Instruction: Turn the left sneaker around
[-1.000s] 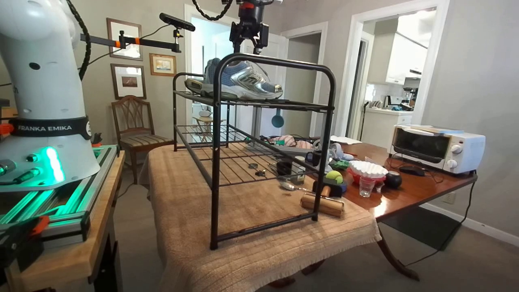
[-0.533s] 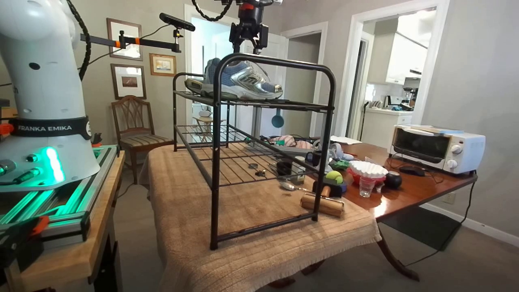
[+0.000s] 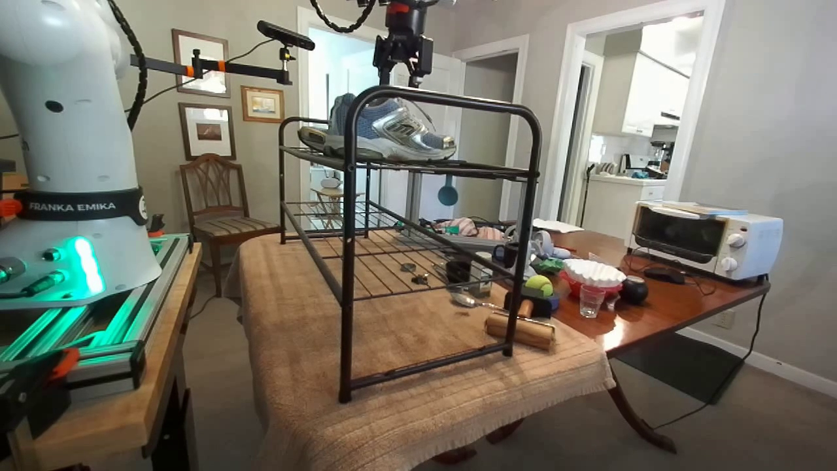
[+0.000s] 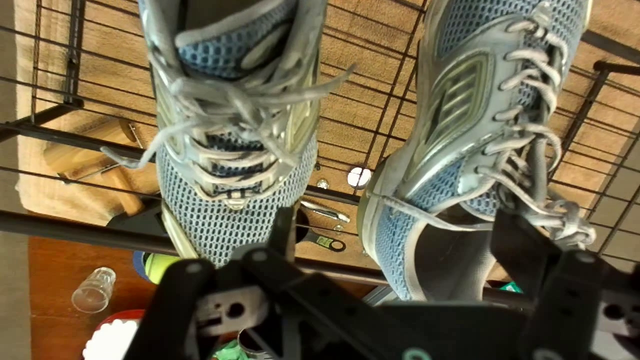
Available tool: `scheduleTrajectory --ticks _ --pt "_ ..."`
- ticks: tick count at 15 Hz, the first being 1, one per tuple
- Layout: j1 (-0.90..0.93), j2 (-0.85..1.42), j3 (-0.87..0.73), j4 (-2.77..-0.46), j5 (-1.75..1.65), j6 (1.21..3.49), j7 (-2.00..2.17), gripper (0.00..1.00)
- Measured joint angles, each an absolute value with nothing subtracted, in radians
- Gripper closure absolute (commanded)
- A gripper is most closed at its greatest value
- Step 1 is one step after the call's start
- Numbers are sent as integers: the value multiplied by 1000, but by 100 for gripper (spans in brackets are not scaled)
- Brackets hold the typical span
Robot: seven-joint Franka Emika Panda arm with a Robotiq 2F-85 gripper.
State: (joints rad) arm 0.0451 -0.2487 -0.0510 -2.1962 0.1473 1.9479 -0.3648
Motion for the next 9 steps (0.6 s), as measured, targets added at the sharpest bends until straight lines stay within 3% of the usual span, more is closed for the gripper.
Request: scheduleTrajectory --ticks 9 --pt "49 -199 40 -2200 45 2060 -176 0"
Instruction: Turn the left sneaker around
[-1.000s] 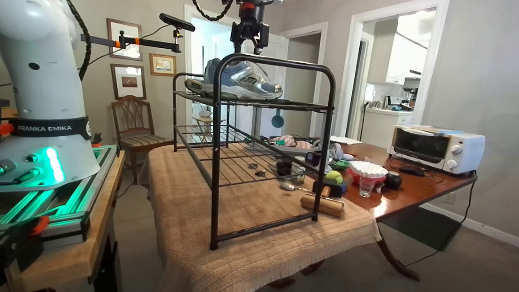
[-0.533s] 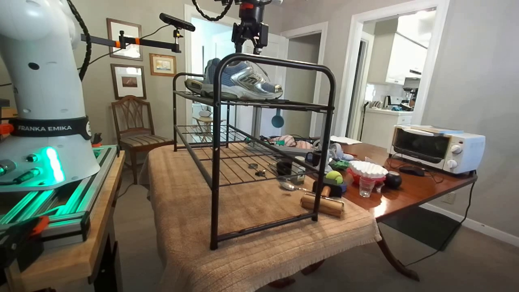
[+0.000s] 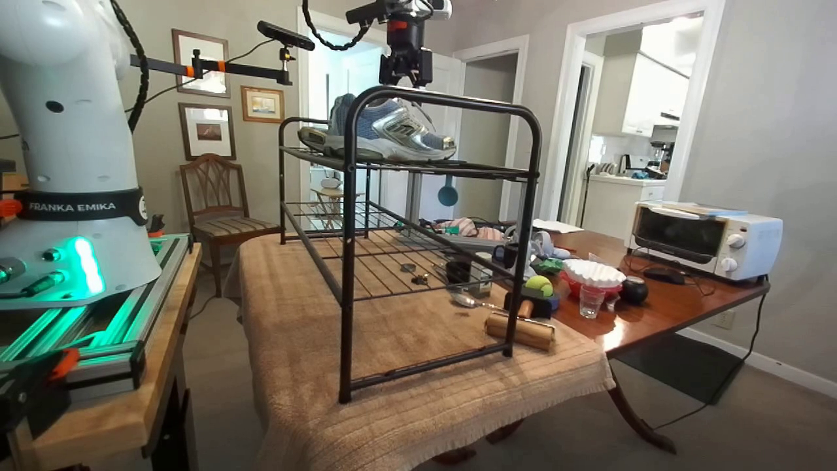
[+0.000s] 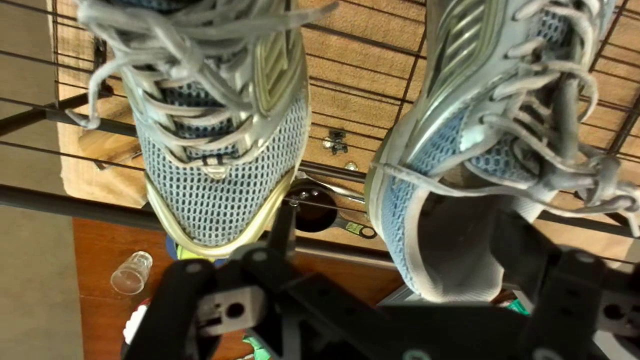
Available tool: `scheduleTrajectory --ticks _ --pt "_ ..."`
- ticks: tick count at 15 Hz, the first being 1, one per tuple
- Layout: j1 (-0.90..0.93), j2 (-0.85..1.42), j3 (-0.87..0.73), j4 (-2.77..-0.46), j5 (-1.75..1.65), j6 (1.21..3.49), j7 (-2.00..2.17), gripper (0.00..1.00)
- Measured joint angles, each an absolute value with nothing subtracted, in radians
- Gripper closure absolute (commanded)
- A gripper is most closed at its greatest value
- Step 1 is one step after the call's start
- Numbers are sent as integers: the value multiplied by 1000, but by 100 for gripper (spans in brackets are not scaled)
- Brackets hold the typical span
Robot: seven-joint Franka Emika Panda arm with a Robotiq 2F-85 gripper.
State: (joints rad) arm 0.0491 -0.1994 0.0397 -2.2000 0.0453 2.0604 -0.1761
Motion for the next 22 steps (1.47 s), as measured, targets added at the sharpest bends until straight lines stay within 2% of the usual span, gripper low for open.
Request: scheduleTrajectory --ticks 15,16,17,20,22 --pt "56 -181 68 -2209 -18 2055 -52 0" --pt "55 -180 68 -2209 -18 2055 -49 25" --pt "55 -178 68 -2209 -18 2055 -49 26" --pt "55 -167 68 -2209 -18 2055 -48 51" --pt "55 -161 68 -2209 -18 2055 -46 65"
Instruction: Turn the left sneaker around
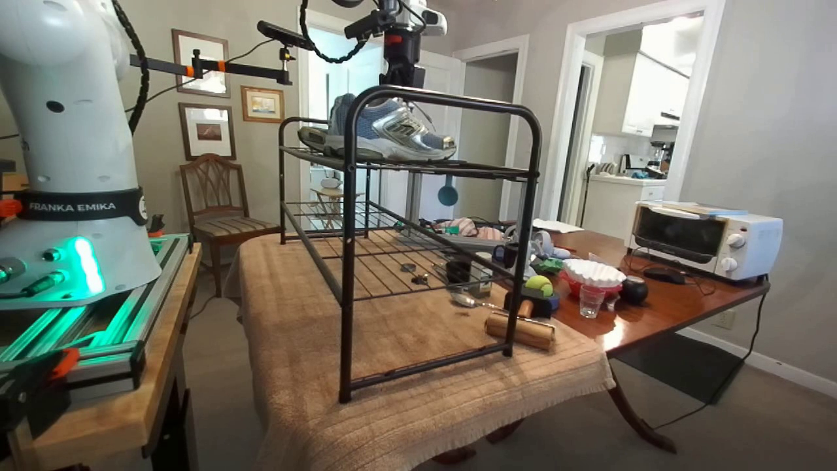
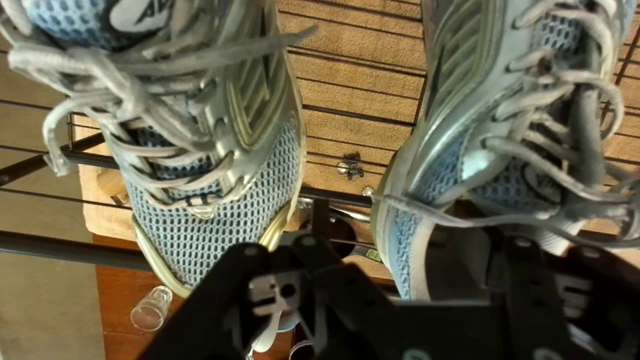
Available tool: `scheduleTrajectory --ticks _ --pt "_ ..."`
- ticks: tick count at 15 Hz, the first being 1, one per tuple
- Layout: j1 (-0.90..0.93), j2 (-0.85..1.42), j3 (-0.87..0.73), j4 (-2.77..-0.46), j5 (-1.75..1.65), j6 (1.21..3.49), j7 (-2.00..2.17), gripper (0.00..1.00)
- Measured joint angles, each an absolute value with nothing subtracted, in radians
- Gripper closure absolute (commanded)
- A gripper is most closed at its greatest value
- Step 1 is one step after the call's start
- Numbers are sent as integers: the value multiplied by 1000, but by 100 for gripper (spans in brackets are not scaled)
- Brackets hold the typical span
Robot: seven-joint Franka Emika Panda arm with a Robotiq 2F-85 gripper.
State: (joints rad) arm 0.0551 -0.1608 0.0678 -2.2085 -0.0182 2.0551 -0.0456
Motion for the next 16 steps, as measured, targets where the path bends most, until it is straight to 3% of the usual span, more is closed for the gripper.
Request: scheduleTrajectory --ticks 3,5,16 --pt "56 -157 68 -2208 -18 2055 -41 89" --pt "57 -157 69 -2209 -18 2055 -39 100" --pt "98 -138 79 -2131 -16 1926 -345 98"
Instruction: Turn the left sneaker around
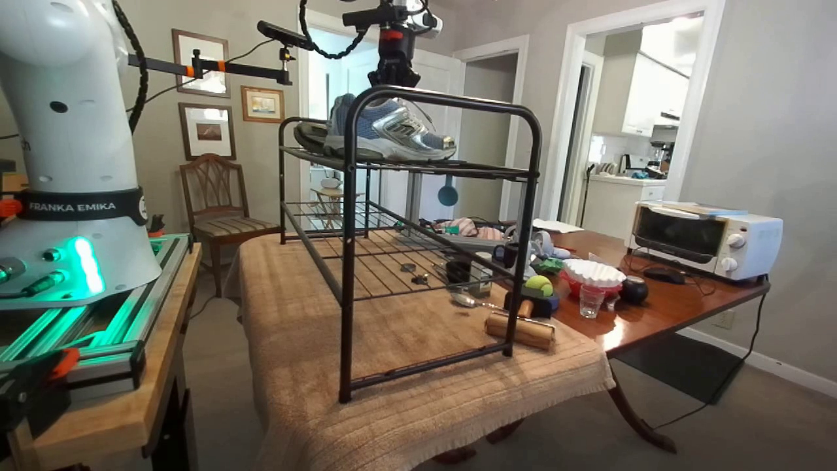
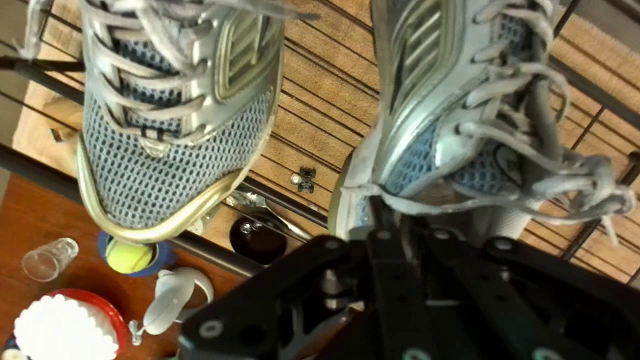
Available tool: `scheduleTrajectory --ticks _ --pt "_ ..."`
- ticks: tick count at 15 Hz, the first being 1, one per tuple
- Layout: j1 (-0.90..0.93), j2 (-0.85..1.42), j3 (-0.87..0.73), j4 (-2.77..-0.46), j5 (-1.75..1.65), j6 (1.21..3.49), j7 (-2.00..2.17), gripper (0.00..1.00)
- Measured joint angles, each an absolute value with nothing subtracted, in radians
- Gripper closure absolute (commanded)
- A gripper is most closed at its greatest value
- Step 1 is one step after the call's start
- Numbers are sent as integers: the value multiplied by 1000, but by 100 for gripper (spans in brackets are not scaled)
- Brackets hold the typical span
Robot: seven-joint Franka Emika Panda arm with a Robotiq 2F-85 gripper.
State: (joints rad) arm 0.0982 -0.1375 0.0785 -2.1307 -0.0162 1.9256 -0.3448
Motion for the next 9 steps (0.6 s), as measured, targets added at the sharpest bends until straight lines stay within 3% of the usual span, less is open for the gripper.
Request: scheduleTrajectory --ticks 9 --pt "149 -28 137 -2005 -103 1855 -660 98"
